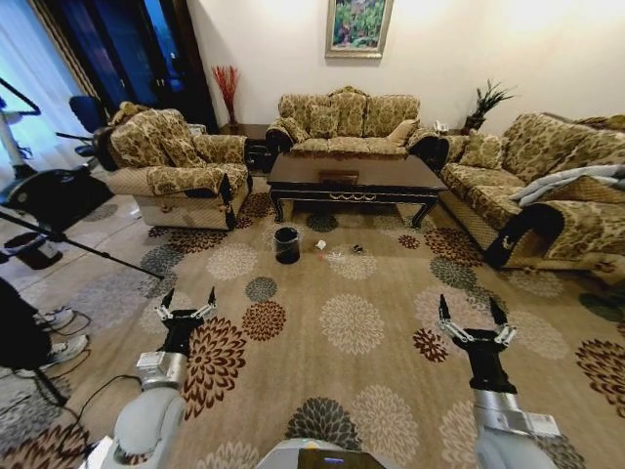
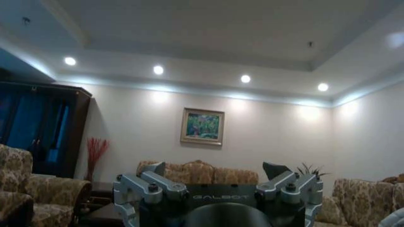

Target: Move to the front of the table and pick up the trash from the floor, then place it into the trash bin.

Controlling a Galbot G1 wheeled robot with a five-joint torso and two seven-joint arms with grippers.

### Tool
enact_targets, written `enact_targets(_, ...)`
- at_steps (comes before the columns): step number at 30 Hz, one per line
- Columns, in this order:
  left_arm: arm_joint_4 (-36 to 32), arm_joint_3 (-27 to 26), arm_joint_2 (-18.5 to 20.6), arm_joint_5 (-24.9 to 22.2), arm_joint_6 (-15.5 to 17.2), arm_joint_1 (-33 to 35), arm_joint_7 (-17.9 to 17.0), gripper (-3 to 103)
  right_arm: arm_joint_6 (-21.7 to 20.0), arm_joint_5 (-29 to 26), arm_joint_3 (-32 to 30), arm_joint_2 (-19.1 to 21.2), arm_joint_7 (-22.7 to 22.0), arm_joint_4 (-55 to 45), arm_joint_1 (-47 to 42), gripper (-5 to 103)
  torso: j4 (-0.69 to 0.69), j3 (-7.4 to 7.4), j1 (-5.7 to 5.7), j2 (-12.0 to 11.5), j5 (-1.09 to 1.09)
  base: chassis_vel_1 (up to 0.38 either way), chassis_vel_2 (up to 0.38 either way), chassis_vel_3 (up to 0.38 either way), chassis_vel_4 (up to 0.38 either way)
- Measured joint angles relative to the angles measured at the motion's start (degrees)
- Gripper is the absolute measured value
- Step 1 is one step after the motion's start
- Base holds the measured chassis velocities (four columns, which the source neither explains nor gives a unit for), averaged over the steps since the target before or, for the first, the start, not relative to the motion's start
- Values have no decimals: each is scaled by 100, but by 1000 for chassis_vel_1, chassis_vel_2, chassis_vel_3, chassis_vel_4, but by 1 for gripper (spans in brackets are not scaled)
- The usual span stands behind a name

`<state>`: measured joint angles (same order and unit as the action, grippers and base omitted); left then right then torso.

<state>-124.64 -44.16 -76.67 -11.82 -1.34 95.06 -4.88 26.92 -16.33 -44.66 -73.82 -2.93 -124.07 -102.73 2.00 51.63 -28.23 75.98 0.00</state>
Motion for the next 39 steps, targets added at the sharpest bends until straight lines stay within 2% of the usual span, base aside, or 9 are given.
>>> enact_targets(3, -3, -6, -2, -5, -43, 13, 72, 100, 17, 18, -2, 2, 17, 1, -2, 100, 0, -82, 69, -151, 0, 0, 0, 0, 0)
enact_targets(25, -91, -36, 2, 14, -193, 50, 227, 100, -104, 48, 9, -46, -9, -55, -41, 100, 0, -448, 377, -825, 0, 0, 0, 0, 0)
enact_targets(39, -127, -34, -37, 15, -238, 103, 243, 100, 74, 54, 9, -87, -3, -69, -47, 100, 0, -663, 554, -1215, 0, 0, 0, 0, 0)
